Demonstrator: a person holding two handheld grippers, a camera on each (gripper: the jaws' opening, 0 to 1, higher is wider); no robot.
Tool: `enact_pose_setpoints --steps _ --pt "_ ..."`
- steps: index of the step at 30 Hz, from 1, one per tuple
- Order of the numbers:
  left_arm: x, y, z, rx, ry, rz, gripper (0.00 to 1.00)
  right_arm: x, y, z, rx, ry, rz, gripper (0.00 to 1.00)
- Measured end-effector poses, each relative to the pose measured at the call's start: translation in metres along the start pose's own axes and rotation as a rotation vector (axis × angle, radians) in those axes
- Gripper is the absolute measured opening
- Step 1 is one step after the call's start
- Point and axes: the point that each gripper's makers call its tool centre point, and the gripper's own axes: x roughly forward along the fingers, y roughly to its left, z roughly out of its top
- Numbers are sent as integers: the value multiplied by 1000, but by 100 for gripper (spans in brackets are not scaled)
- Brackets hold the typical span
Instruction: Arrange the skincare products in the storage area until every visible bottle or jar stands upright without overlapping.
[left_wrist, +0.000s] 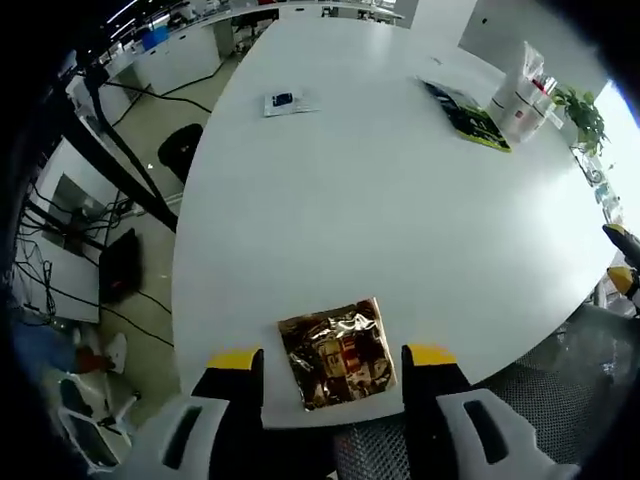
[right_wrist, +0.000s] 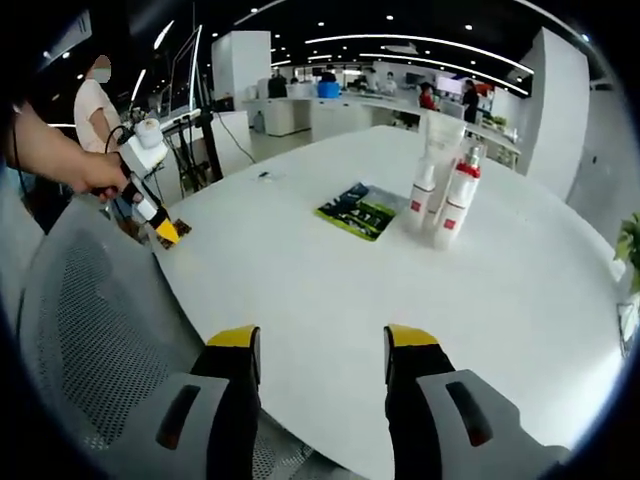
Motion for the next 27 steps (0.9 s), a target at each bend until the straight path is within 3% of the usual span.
enact_pose_setpoints --steps 7,10,11,16,27 --pt "1 -1 0 3 -10 11 54 1 0 -4 -3 20 -3 46" --pt "1 -5 1 25 -33 4 48 1 1 -5 -8 26 5 46" --pt "0 -7 1 38 -37 -1 42 2 2 -5 -11 30 8 46" --pt "1 -10 3 53 -48 -6 40 2 3 -6 -12 32 11 46" --pt "0 -29 6 62 -85 -111 40 0 -2 -6 4 33 -13 47"
